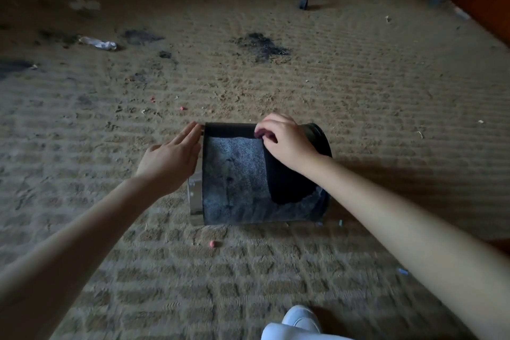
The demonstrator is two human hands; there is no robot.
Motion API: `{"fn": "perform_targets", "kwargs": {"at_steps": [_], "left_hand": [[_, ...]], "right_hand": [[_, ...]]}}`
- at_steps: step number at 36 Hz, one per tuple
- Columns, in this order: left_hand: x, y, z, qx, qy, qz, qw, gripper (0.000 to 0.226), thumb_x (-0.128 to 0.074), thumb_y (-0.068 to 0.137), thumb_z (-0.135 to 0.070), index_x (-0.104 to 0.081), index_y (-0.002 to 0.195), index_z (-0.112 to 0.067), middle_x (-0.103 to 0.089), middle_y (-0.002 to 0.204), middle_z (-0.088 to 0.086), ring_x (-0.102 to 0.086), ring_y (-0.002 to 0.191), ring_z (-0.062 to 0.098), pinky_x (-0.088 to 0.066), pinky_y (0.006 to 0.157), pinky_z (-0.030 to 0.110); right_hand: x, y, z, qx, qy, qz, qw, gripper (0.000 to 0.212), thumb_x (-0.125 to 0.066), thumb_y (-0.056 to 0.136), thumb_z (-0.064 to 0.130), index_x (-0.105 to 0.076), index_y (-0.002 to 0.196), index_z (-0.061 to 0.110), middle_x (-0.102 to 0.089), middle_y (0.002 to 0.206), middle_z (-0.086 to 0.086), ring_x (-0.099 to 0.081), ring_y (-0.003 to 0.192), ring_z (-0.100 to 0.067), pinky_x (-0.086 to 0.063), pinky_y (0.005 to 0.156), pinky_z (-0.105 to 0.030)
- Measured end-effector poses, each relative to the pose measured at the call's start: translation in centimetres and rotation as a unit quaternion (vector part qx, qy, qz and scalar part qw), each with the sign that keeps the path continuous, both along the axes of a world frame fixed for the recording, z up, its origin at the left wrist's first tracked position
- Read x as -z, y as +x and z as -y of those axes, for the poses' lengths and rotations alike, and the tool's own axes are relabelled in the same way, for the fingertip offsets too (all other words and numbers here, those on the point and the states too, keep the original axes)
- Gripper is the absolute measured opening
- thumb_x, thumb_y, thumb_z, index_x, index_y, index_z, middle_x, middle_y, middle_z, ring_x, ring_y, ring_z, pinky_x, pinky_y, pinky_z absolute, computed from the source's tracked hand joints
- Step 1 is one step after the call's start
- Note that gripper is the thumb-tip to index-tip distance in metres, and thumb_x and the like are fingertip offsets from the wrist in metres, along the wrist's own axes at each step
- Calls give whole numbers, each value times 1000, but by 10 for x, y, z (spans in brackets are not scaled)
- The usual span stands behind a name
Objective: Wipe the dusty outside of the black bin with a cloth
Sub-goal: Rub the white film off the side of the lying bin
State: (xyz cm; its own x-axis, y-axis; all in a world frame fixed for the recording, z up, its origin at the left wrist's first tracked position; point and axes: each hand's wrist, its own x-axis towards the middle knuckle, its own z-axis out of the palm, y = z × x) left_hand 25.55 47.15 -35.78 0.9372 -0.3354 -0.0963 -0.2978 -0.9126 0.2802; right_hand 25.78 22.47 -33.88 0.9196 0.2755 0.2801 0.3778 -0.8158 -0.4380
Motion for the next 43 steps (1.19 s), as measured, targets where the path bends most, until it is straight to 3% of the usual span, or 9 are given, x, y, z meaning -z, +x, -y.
{"fn": "perform_targets", "kwargs": {"at_steps": [8, 13, 18, 22, 27, 31, 34, 43], "left_hand": [[-2, 0, -1, -1, 8, -3, 1000, 51, -8, 98, -43, 1, 148, -36, 5, 153, -21, -51, 122, 20, -36, 101, 41], [-4, -2, 1, -5, 9, -4, 1000, 50, -10, 99, -41, 1, 148, -36, 4, 153, -20, -53, 120, 20, -36, 101, 40], [-6, 1, 4, -14, -4, -10, 1000, 51, -11, 99, -40, 0, 148, -35, 3, 154, -20, -52, 121, 19, -36, 100, 39], [-1, 3, 2, -14, -10, -3, 1000, 51, -12, 99, -40, -1, 148, -35, 2, 154, -20, -55, 117, 21, -37, 98, 39], [1, 0, 1, -7, -22, -6, 1000, 51, -12, 99, -40, 0, 148, -35, 3, 154, -20, -49, 123, 20, -33, 105, 44], [0, 0, 0, 0, -16, 1, 1000, 51, -11, 98, -41, 0, 148, -35, 3, 154, -20, -47, 126, 19, -32, 106, 44], [1, 1, -2, 7, -7, 5, 1000, 51, -10, 98, -42, 0, 148, -34, 3, 154, -19, -50, 123, 19, -34, 102, 41], [1, -2, -4, 18, 18, 20, 999, 52, -9, 98, -42, 0, 148, -34, 4, 154, -18, -54, 118, 19, -37, 98, 39]], "right_hand": [[10, -47, 6, -77, -40, 62, 994, 18, -64, 74, -12, -68, 86, 2, -63, 88, -8, -54, 84, -25, -42, 79, -26], [27, -83, 17, -153, -97, 64, 981, 17, -58, 80, -4, -67, 93, 1, -62, 94, -11, -50, 92, -24, -43, 86, -28], [48, -109, 27, -236, -159, 43, 958, 25, -45, 86, 0, -69, 92, 1, -64, 93, -11, -49, 90, -23, -51, 77, -32], [25, -89, 25, -163, -58, 47, 984, 17, -60, 81, -5, -68, 94, 1, -63, 93, -9, -52, 92, -22, -45, 86, -27], [-13, -20, 4, -18, 65, 41, 997, 18, -59, 79, -8, -71, 87, 3, -64, 92, -7, -60, 83, -21, -49, 79, -32], [-6, 3, -11, -20, 43, -24, 999, 20, -56, 80, -9, -71, 86, 3, -63, 90, -9, -61, 83, -22, -50, 79, -41], [4, -3, -15, -21, 43, -9, 999, 21, -55, 78, -10, -69, 86, 3, -63, 88, -8, -59, 85, -26, -50, 80, -44], [12, -53, -4, -95, -19, 61, 993, 18, -63, 74, -11, -68, 85, 3, -63, 88, -7, -55, 83, -23, -45, 78, -27]]}}
